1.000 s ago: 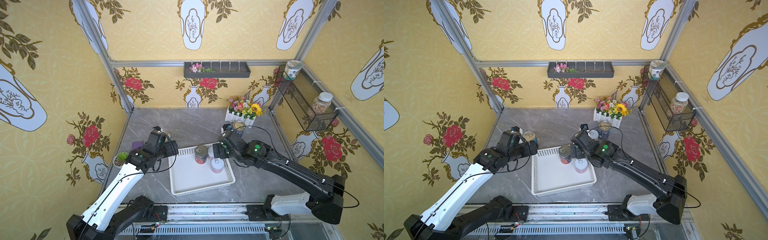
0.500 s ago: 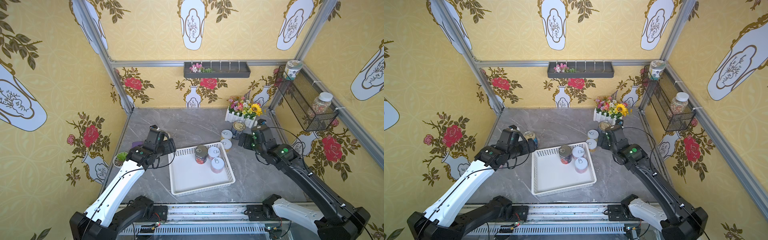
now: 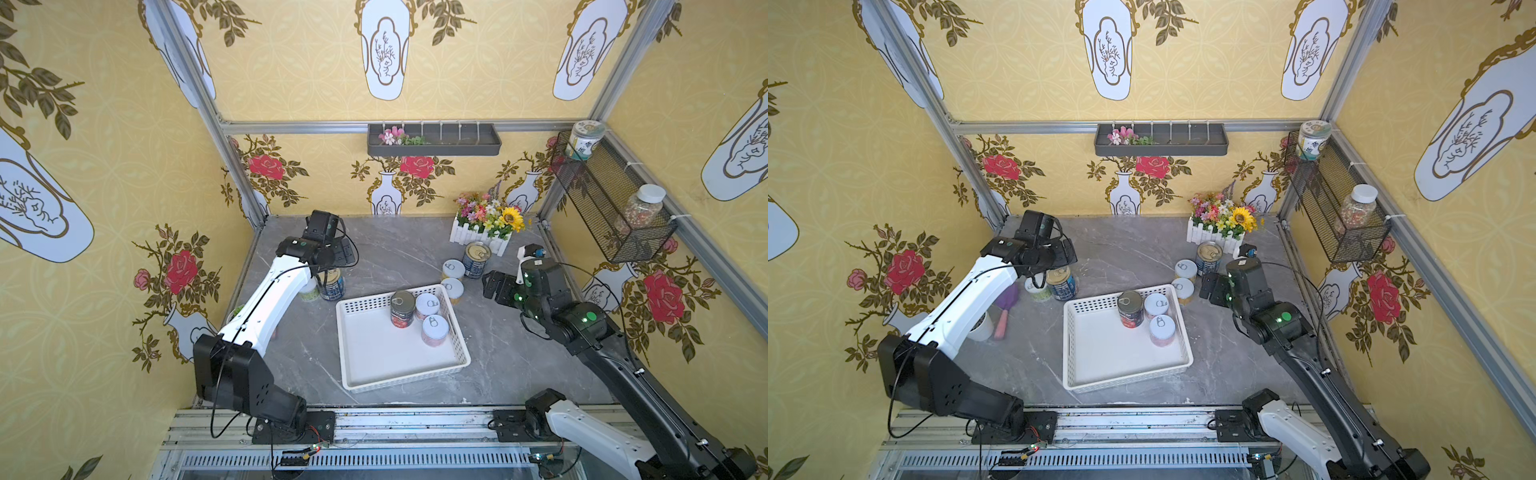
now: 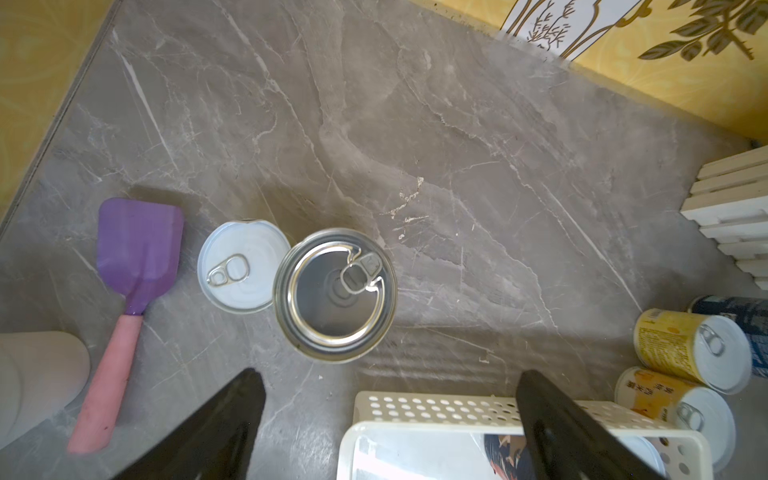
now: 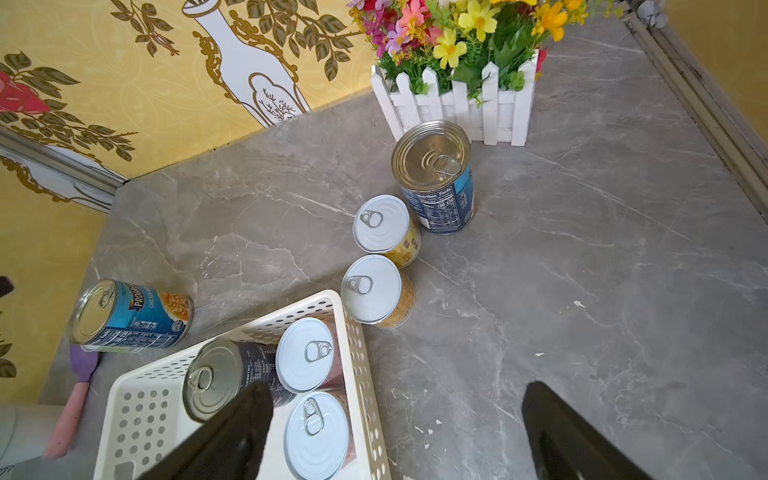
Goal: Put the canned food in the basket
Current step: Pick up the canned food from the center of the board.
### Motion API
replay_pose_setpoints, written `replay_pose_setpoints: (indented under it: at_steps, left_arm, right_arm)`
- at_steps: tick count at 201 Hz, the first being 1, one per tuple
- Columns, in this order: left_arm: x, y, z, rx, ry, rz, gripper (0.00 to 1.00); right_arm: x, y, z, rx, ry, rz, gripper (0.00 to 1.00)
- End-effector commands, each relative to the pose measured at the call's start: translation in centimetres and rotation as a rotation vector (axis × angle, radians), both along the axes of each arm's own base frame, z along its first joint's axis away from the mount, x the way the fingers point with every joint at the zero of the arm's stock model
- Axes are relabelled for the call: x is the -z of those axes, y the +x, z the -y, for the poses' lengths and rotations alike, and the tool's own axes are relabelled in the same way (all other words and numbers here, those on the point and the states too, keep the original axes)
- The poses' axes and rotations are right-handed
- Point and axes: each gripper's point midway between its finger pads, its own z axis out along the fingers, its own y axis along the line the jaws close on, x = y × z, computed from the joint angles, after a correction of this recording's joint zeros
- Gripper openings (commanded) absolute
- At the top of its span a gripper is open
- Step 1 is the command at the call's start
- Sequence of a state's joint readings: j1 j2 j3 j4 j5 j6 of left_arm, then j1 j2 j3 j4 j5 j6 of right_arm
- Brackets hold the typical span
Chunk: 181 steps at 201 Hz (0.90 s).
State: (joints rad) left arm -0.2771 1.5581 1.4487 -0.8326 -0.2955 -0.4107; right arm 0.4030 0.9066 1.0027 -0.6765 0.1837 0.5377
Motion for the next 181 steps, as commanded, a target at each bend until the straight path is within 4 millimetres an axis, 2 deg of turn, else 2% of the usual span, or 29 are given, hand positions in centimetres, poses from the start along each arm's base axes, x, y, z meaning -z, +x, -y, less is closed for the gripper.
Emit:
replay_pose_setpoints:
  at_steps: [1,35,88,114,141,181]
  left_arm:
    - [2.1,0.4,-0.9,-0.011,0.023,-0.093,1.00]
    - [4.8,1.5,-1.9,-0.033,0.087,-0.200,1.00]
    - [8.5,1.2,-2.7,-0.058,0.085,-0.325,1.00]
    - [9.2,0.9,-3.3,-0.071,0.091,-0.345,1.00]
    - [9.8,0.4,-2.6,-0.044,0.057,-0.370,1.00]
    - [10.4,-0.2,-2.6,-0.047,0.051,-0.386,0.98]
  right_arm:
    - [-0.7,-0.2,0.2,-0.009,-0.009,0.023,0.97]
    - [-1.4,-0.5,0.1,-0.019,0.001,0.041,0.97]
    - [-1.2,-0.5,-0.3,-0.040,0.008,0.032,0.97]
    - [-1.2,-0.5,-0.4,-0.042,0.011,0.030,0.97]
    - [-1.0,-0.5,-0.4,-0.042,0.010,0.029,0.97]
    - [-0.6,-0.3,-0.5,-0.046,0.007,0.016,0.97]
